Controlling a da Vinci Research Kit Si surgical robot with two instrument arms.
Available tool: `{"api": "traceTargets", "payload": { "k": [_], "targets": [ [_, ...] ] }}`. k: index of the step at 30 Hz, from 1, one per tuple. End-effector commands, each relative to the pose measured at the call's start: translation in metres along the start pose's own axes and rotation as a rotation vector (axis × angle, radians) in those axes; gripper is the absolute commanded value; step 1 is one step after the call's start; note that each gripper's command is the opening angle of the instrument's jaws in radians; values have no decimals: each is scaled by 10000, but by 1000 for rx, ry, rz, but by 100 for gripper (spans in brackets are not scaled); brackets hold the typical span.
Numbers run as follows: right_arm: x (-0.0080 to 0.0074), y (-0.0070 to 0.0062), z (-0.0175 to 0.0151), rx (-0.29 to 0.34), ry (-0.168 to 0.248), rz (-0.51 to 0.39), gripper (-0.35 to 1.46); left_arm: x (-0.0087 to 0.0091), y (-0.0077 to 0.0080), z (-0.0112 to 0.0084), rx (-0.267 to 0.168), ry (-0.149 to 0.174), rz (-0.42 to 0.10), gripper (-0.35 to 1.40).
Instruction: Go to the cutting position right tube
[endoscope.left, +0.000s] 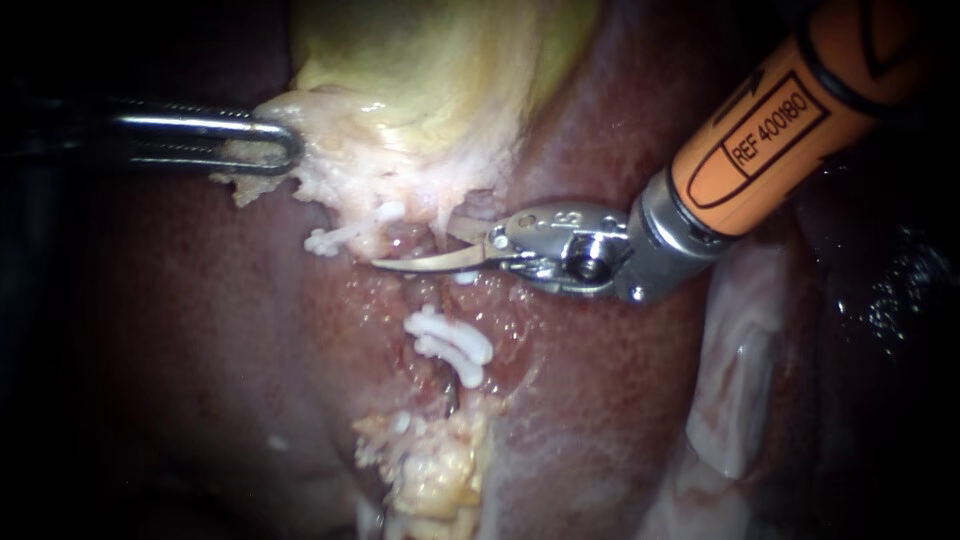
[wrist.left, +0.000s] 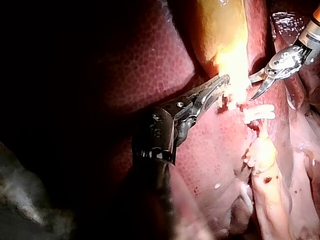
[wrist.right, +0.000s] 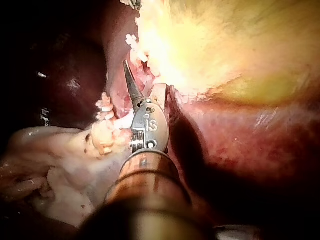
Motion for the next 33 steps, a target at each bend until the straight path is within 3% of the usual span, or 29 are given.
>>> {"api": "traceTargets", "payload": {
  "k": [1, 7, 11, 20, 27, 33],
  "targets": [
    [0, 0, 0, 0, 0, 0, 128, 0, 0, 0, 0, 0, 0, -35],
    [1, -3, -6, 5, -1, 24, 126, 0, 0, 0, 0, 0, 0, -35],
    [1, -5, -17, 23, -38, 23, 128, -1, 0, -1, 0, 0, 0, -35],
    [-12, -3, -47, 95, -69, 37, 136, -1, 0, -2, -1, 0, 0, -35],
    [-35, -7, -51, 157, -133, 43, 138, -1, 0, -2, -1, 0, 1, -35],
    [-67, -11, -38, 186, -195, 52, 138, -1, 0, -3, -1, 0, 1, -35]
  ]
}}
